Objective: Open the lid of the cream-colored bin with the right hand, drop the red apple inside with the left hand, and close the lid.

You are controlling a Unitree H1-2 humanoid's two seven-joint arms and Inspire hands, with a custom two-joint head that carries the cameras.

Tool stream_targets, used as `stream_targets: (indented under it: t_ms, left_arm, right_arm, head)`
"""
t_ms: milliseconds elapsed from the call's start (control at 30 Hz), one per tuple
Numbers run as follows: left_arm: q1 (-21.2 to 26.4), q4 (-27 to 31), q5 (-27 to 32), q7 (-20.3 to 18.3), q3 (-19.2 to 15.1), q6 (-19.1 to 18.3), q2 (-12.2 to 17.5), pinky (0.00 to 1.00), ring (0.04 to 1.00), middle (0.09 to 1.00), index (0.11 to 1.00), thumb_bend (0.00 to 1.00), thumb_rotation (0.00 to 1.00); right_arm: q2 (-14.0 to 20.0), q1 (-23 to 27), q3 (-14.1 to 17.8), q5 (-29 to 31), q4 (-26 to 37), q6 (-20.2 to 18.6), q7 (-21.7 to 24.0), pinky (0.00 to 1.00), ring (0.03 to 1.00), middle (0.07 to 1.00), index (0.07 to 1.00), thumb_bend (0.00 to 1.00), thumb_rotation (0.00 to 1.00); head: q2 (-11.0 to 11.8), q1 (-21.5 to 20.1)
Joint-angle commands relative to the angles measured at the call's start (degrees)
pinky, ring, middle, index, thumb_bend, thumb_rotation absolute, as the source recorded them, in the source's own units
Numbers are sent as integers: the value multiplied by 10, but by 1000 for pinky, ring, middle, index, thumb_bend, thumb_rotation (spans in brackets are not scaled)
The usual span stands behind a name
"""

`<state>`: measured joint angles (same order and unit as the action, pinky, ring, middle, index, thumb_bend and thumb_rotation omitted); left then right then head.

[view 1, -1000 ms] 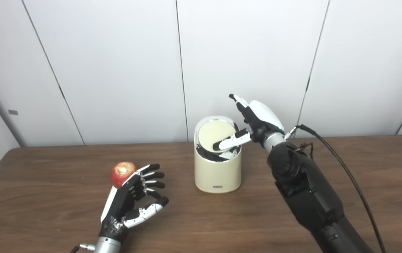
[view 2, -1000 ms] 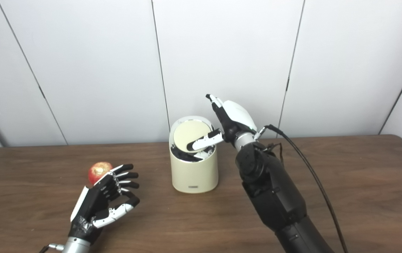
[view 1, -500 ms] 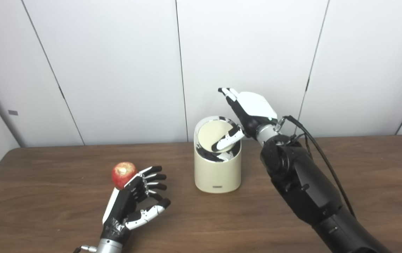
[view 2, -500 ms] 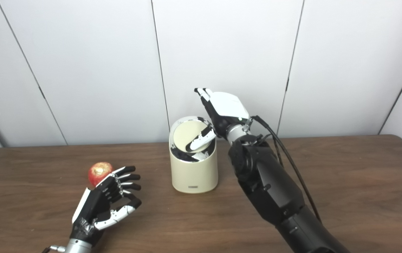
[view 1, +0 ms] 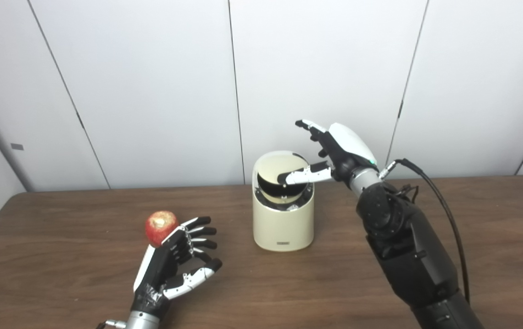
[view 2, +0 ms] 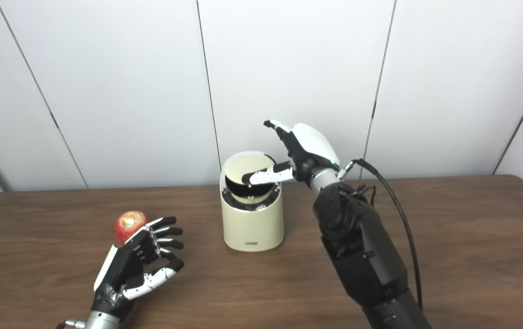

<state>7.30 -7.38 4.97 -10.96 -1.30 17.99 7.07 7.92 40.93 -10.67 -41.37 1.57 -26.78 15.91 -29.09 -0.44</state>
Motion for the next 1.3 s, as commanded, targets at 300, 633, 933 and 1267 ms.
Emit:
stream_targets:
  t_ms: [300, 633, 933, 1267]
  left_arm:
    - [-13, -14, 0, 4, 5, 6, -8, 506, 644, 729, 801, 638, 85]
    - [-8, -20, 3, 3, 4, 10, -6, 501, 636, 718, 782, 654, 100]
    - [-2, -29, 0, 6, 3, 22, -8, 491, 626, 710, 771, 641, 99]
    - [-7, 19, -17, 19, -6, 36, -3, 499, 621, 698, 743, 635, 10]
  right_arm:
    - [18, -70, 95, 143, 70, 70, -61, 689, 837, 905, 863, 763, 348]
    - [24, -205, 154, 329, 69, 230, -76, 758, 859, 930, 890, 823, 352]
    - [46, -269, 152, 386, 11, 330, -70, 794, 849, 951, 918, 853, 304]
    - [43, -294, 147, 393, -4, 346, -78, 782, 871, 959, 921, 843, 269]
  head:
    - [0, -1]
    - [2, -1]
    - [5, 8]
    - [9, 51]
